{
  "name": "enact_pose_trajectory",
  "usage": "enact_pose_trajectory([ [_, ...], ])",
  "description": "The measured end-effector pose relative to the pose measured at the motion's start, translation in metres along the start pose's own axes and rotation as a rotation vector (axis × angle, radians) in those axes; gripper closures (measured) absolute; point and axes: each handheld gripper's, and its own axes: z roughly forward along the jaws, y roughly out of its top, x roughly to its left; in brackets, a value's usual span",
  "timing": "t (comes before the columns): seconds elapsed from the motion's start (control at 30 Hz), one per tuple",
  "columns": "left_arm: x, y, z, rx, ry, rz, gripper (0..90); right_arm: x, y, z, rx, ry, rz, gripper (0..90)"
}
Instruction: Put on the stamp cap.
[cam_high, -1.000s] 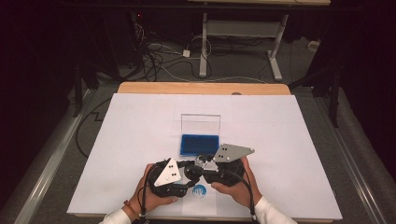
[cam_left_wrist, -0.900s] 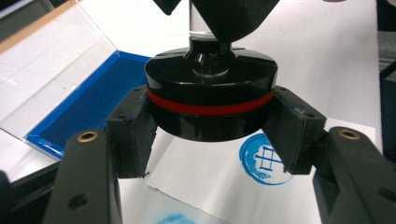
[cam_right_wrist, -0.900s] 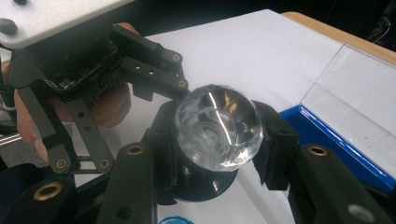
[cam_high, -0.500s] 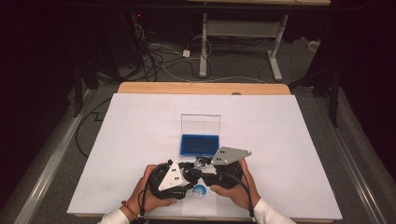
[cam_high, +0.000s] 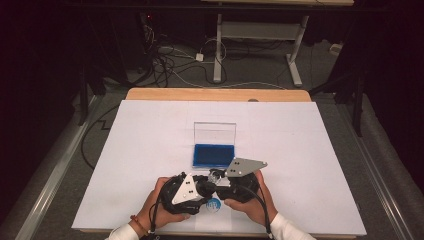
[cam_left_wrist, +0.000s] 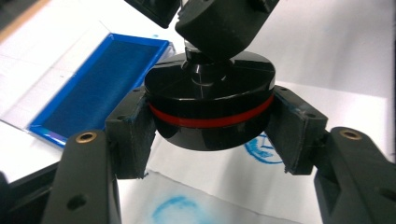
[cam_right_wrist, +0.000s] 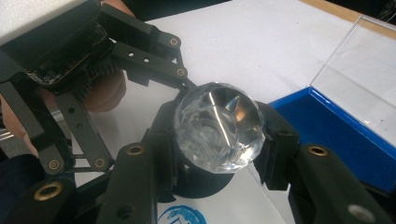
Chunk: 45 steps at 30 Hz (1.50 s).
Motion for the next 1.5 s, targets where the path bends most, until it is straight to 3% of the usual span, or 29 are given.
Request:
enact_pose_trajectory([
  [0.17,0.001,0.000,0.000,-0.003,-0.022,-0.004,35.7,0.000,-0.001,0.000,0.008,-0.002,0.009,57.4],
  [0.27,-0.011,0.008,0.001,-0.010,-0.069,0.060,33.2,-0.001,-0.003,0.004,0.026,0.028,0.036,57.6],
  [0.3,-0.013,0.010,0.002,-0.007,-0.062,0.056,33.7,0.002,-0.004,0.007,0.035,0.025,0.028,57.7],
  [0.37,-0.010,0.009,0.000,-0.051,-0.076,0.052,34.0,0.006,0.000,0.006,0.041,0.000,-0.007,57.9],
  [0.43,-0.008,0.010,-0.003,-0.064,-0.080,0.055,34.0,0.005,0.004,0.002,0.025,-0.001,0.000,57.9],
  [0.6,-0.005,0.006,0.000,-0.071,-0.113,0.038,33.8,0.004,0.002,0.003,0.027,0.002,0.014,57.9],
  [0.73,-0.003,0.004,0.000,-0.085,-0.116,0.022,33.0,0.004,0.002,0.001,0.012,0.003,0.021,57.9],
  [0.83,0.001,0.002,0.001,-0.091,-0.119,-0.013,30.6,0.004,0.002,-0.001,0.005,-0.002,0.012,57.9],
  [1.0,0.002,0.000,0.002,-0.084,-0.095,-0.033,25.6,0.004,0.003,-0.003,-0.004,-0.011,0.005,57.8],
  [1.13,0.005,-0.002,0.005,-0.074,-0.092,-0.073,22.3,0.004,0.004,-0.004,-0.010,-0.028,-0.010,57.8],
  [1.27,0.007,-0.004,0.008,-0.039,-0.075,-0.096,20.9,0.005,0.005,-0.005,-0.017,-0.038,-0.015,57.8],
  [1.5,0.011,-0.008,0.006,-0.027,-0.087,-0.115,19.2,0.001,0.007,-0.010,-0.014,-0.061,-0.028,57.8],
])
